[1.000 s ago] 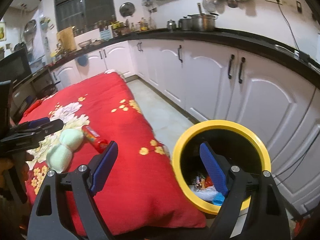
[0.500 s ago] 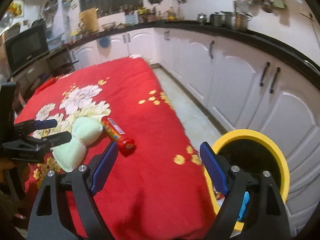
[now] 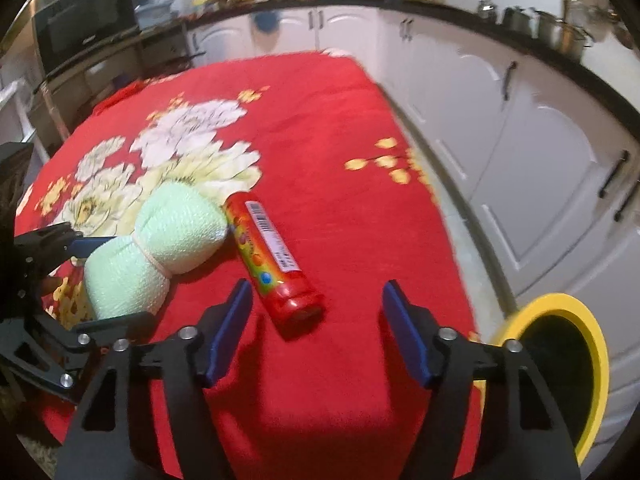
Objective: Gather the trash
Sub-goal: 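Grasp the green mesh pouch with the left tool while the right tool grasps the red candy tube, then carry the green pouch and red candy tube over the bin with both tools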
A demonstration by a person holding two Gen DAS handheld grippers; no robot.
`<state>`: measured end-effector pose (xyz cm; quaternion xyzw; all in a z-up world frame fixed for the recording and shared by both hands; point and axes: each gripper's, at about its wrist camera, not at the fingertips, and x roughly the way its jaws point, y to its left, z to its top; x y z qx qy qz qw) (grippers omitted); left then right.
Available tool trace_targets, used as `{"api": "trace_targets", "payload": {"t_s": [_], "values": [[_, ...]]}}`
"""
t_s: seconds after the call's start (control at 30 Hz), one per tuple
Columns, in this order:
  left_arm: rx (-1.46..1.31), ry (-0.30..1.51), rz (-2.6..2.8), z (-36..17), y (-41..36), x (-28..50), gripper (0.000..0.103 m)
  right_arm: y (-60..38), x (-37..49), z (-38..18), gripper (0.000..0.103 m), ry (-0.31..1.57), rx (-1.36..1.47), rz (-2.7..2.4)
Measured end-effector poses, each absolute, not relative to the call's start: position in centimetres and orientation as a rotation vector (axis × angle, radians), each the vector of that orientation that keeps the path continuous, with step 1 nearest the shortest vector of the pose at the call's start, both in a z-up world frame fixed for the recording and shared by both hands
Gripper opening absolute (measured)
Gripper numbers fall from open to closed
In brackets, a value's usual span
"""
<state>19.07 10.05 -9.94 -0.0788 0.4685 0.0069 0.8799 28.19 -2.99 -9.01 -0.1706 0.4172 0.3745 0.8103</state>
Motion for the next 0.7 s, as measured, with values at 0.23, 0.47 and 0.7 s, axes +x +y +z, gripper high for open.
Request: {"api": "trace_targets", "payload": {"t_s": [0.23,0.47,0.7], "values": [[-0.131,0.963,-0.006,-10.0,9.9,18.9,0.068,-1.2,28.2,-10.2,0.038,0.912,-0.378,0.852],[-0.157,0.951,-0.028,-9.6,10.4,18.6,0.064,-1.9,27.9,-10.1,0.034,0.925,-0.273,0.852],[-0.161,0.93,-0.048,-8.7,9.8,18.5,0.062,-4.4,26.5,-9.3,0.033,0.917,-0.203,0.82]]}}
